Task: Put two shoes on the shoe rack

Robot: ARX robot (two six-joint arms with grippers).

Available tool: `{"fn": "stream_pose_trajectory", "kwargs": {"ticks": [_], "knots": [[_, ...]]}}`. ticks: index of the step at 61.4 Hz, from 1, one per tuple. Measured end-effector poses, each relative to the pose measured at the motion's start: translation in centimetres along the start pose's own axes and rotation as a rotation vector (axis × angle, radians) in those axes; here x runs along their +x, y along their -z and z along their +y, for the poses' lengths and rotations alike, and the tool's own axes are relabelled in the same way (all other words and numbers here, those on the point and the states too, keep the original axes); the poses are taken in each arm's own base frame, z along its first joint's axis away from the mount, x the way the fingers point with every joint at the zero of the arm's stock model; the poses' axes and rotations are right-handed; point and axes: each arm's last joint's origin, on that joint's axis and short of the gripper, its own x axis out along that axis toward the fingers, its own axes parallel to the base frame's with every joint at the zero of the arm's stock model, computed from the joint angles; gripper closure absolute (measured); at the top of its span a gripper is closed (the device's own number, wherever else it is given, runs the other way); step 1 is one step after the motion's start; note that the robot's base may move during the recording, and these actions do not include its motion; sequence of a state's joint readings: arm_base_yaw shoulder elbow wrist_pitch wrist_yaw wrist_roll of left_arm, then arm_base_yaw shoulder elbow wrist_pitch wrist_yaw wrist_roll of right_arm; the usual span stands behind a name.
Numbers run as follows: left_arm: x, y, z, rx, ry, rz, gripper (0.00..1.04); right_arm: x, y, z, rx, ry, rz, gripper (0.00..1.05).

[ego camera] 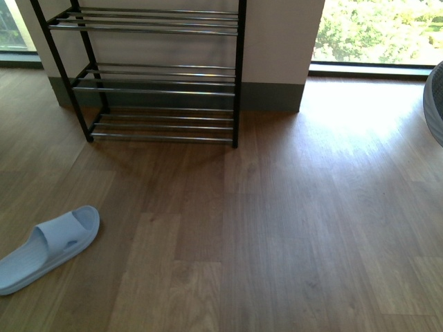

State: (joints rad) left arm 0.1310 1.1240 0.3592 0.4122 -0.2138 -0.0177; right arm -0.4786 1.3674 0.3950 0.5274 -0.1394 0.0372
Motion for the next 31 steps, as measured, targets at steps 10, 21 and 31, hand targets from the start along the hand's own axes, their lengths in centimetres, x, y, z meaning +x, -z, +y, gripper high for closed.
{"fn": "stream_pose_trajectory", "kwargs": {"ticks": [10, 21, 31], "knots": [[0.0, 0.0, 0.0, 0.0, 0.001, 0.0, 1.03, 0.0, 0.0, 0.0, 0.0, 0.0, 0.0, 1.04], [-0.01, 0.01, 0.0, 0.0, 0.0, 0.0, 1.03, 0.0, 0.0, 0.0, 0.0, 0.0, 0.0, 1.04], [0.0, 0.01, -0.01, 0.0, 0.003, 0.0, 1.03, -0.01, -0.01, -0.01, 0.0, 0.002, 0.0, 1.04]]}}
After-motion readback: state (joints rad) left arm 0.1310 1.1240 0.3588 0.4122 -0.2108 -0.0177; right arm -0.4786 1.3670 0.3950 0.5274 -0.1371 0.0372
